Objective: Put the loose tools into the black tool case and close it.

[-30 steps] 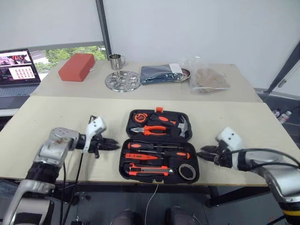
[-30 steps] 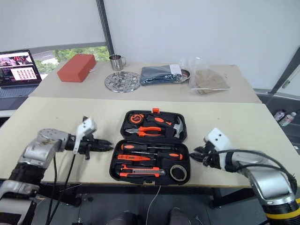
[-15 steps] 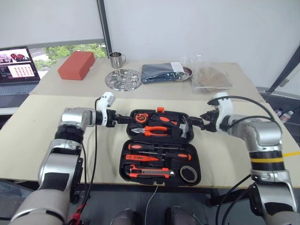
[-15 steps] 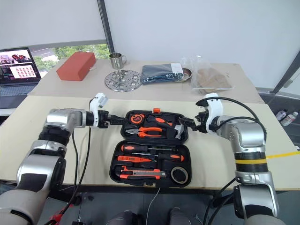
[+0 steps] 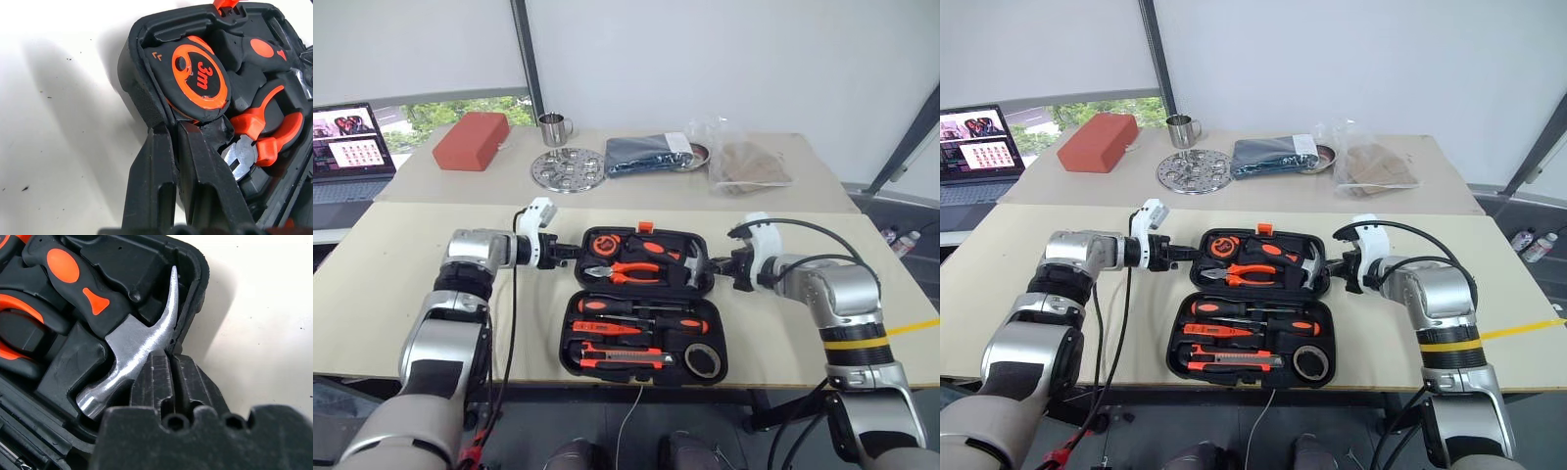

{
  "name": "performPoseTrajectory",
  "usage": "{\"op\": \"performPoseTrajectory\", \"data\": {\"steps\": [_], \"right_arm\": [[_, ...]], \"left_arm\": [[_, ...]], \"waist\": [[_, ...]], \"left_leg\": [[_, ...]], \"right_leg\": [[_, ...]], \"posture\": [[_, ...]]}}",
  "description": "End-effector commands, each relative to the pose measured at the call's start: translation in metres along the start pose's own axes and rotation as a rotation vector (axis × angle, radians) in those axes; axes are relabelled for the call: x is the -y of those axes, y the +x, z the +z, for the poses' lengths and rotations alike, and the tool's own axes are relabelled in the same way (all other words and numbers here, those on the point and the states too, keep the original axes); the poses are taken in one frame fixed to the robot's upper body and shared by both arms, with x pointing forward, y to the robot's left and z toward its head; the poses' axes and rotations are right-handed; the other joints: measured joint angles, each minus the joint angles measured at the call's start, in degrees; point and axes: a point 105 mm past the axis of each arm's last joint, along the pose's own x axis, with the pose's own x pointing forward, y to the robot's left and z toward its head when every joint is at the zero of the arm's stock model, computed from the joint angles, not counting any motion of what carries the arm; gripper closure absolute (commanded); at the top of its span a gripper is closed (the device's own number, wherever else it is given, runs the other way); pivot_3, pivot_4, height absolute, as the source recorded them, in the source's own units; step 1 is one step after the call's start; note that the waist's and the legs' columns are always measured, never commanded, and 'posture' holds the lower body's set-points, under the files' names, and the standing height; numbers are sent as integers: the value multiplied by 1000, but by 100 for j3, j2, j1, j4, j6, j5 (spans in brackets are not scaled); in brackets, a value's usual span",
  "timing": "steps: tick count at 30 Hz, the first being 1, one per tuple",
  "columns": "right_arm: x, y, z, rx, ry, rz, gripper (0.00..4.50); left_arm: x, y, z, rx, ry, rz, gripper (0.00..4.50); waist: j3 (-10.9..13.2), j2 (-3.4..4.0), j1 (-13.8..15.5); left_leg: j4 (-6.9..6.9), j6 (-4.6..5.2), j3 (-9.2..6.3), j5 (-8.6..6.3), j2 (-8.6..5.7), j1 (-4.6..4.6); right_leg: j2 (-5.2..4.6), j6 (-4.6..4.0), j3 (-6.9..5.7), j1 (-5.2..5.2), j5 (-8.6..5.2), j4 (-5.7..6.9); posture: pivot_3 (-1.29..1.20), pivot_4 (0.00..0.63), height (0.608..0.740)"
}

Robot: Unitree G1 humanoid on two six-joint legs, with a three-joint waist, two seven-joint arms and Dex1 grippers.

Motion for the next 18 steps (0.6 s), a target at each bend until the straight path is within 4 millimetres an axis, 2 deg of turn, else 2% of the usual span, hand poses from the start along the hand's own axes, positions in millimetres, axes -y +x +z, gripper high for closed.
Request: {"op": "performPoseTrajectory", "data": {"steps": [1, 6, 9, 13, 15, 18], "right_arm": [[0, -7, 40, 166, -74, -18, 4467], [3, -19, 90, 418, -114, -90, 4467], [6, -25, 104, 511, -168, -144, 4467], [2, -25, 99, 550, -254, -174, 4467], [1, -24, 89, 546, -333, -198, 4467], [1, -21, 63, 518, -468, -242, 4467]], "left_arm": [[26, 4, 37, 184, 196, -91, 4500], [38, -2, 74, 412, 358, -62, 4500], [42, -7, 90, 501, 448, -21, 4500], [44, -8, 92, 523, 567, 9, 4500], [43, -6, 81, 496, 652, 15, 4500], [40, -3, 62, 467, 706, 24, 4500]], "waist": [[0, 0, 5], [4, 0, 23], [4, 0, 20], [5, 1, -17], [5, 1, -40], [4, 1, -69]], "left_leg": [[1, 1, 0, 1, 0, -2], [6, -6, 6, 9, -3, -40], [5, 20, 16, 34, -5, -82], [-22, 20, 18, 36, -4, -87], [-50, 20, 19, 37, -10, -87], [-81, 20, 19, 37, -21, -83]], "right_leg": [[0, -1, 0, -1, 1, 0], [-2, -4, 0, -36, 21, -3], [0, -6, 7, -93, 25, 6], [16, -6, -3, -99, 23, 4], [19, -3, -7, -100, 21, -5], [14, 6, -12, -100, 14, -15]], "posture": [[0, 150, 736], [0, 150, 736], [0, 150, 736], [0, 150, 736], [0, 150, 736], [0, 150, 736]]}}
